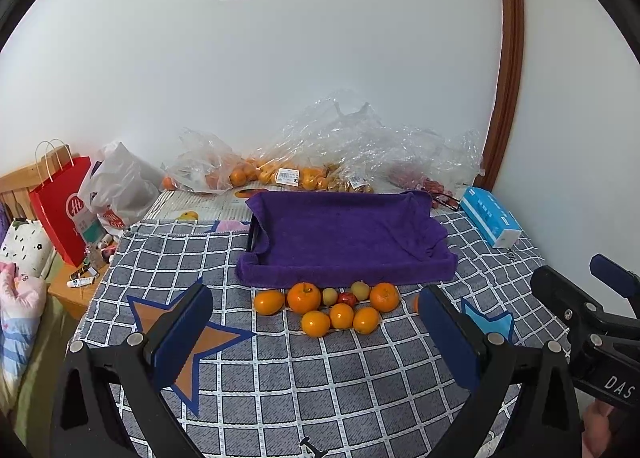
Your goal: Organize fruits
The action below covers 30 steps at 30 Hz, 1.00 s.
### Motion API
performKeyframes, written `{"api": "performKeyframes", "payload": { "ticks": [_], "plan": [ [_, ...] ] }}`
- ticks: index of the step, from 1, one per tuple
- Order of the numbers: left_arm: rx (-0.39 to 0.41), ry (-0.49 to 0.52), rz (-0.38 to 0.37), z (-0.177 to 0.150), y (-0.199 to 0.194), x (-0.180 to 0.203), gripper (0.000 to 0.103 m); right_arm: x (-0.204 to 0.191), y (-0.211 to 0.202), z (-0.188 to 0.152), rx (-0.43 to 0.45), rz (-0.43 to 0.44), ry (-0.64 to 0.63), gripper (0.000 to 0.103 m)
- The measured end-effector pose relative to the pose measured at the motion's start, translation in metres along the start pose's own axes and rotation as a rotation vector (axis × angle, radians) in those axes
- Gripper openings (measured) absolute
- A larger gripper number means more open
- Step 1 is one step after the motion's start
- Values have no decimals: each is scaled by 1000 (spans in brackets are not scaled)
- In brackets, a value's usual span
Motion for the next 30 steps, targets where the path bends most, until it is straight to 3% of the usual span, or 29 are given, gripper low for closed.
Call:
{"api": "performKeyframes", "payload": {
  "ticks": [30],
  "plan": [
    [-1,-10,-6,-2,-4,-3,103,-2,-3,2,13,-2,3,103]
  ]
}}
Point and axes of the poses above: each gripper's, at about its wrist camera, not at the fingertips, and y roughly the way its jaws point, x to its right, z to its top, the point moved 3 cm from there along y, roughly the way its jaws point, and after that the axes turned 11 degrees about x, right-handed, at the moved point
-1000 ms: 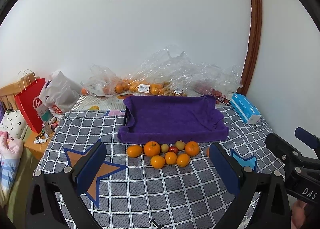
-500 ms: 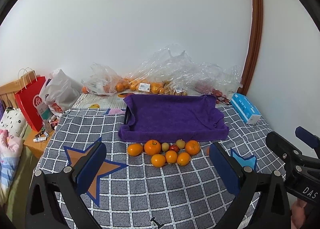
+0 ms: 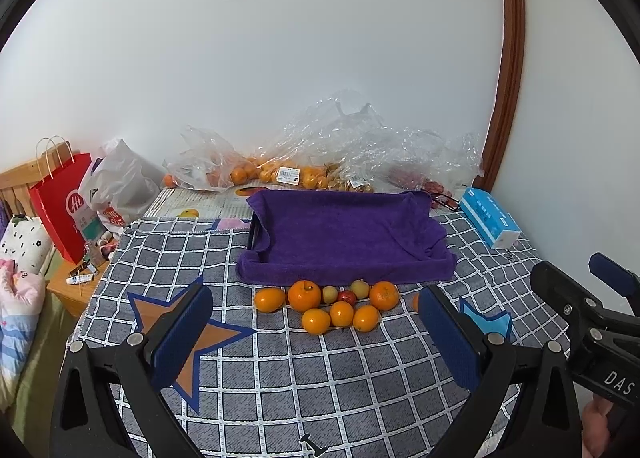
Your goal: Organize fruits
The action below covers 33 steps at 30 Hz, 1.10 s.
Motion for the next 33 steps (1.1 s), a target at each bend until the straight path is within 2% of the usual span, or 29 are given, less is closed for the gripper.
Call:
{"api": "performKeyframes", "payload": {
  "ticks": [33],
  "plan": [
    [18,-20,21,2,1,-15,103,-3,7,-6,0,6,2,103]
  ]
}}
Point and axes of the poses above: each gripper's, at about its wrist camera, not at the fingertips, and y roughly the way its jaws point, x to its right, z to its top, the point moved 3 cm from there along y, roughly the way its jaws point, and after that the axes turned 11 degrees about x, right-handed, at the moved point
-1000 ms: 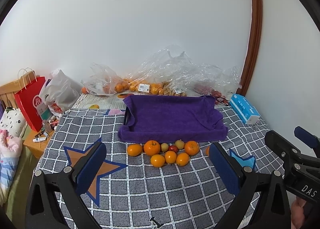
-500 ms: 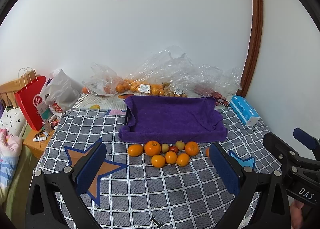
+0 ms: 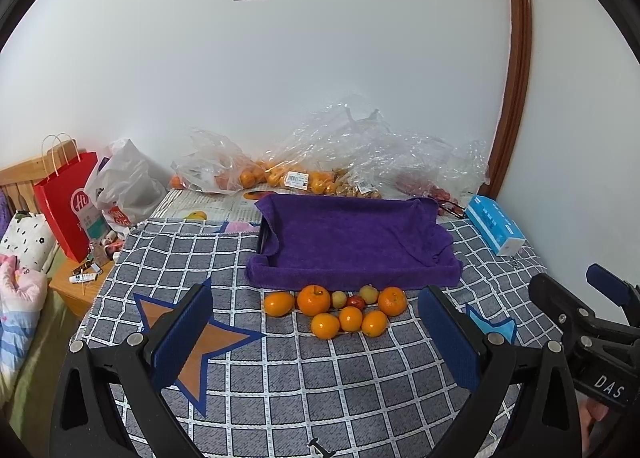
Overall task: Organize fruits
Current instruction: 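Grasp a small orange with the left tool while the right tool grasps a large mandarin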
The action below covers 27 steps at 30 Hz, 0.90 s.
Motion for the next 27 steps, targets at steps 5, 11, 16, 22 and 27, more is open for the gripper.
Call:
{"api": "performKeyframes", "payload": {
  "ticks": [5,11,16,22,27],
  "plan": [
    [15,-2,30,-3,10,-11,103,1,13,-8,-3,30,6,103],
    [-29,3,64,-18,42,-25,99,2,48,-27,-56,42,-9,94],
    [-109,0,100,-36,76,-43,77,14,83,-50,-123,69,42,85],
    [-173,-38,84,-60,107,-65,76,27,123,-82,-175,80,91,76],
    [-234,-77,58,-77,127,-81,76,22,151,-104,-235,64,51,66]
  ]
}}
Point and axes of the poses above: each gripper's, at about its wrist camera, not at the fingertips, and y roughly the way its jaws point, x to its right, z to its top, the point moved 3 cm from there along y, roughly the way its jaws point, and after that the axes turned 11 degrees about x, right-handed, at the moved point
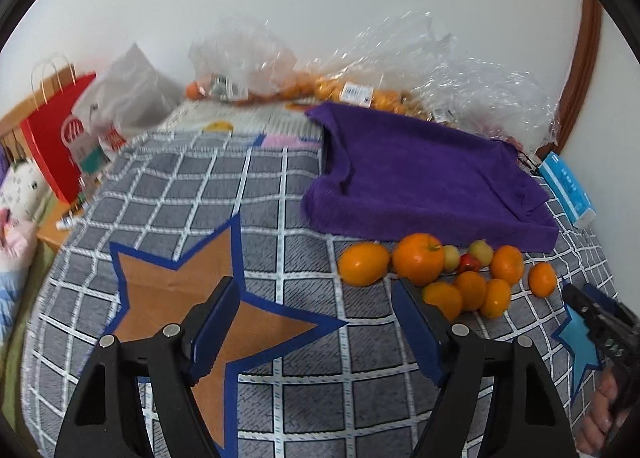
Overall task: Organize fruits
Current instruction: 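Grasp a small orange with the left tool while the right tool grasps a large mandarin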
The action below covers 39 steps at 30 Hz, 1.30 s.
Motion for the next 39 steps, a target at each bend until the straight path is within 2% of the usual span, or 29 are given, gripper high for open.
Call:
{"api": "performKeyframes", "payload": {
  "ticks": [4,8,11,13,17,22,23,25,26,32,39],
  "plan": [
    [-44,-25,-39,-2,12,-5,77,1,22,-5,-27,12,10,64],
    [-71,-30,-96,-2,26,1,77,-2,37,-6,-42,14,10,57],
    [-80,14,-63,-3,39,10,77,-5,46,-7,-36,12,-14,56],
    [-80,67,-44,-3,46,19,77,-5,50,-8,-59,28,-7,51],
    [-95,104,-64,-4,58,26,76,0,52,-6,-61,54,23,45],
    [-47,118,-108,-7,62,32,57,0,51,-5,-59,69,24,41],
    [-58,120,-114,-8,65,32,50,0,51,-5,-59,74,25,41],
    [-40,104,-163,-6,61,33,38,-1,50,-5,-58,88,21,41],
    [-35,90,-183,-6,59,32,36,-2,48,-5,-55,91,18,41],
    [-22,35,-210,-5,57,27,35,-6,46,-4,-45,109,1,41],
    [63,24,-215,0,43,24,35,-5,38,-3,-10,134,11,41]
  ]
}}
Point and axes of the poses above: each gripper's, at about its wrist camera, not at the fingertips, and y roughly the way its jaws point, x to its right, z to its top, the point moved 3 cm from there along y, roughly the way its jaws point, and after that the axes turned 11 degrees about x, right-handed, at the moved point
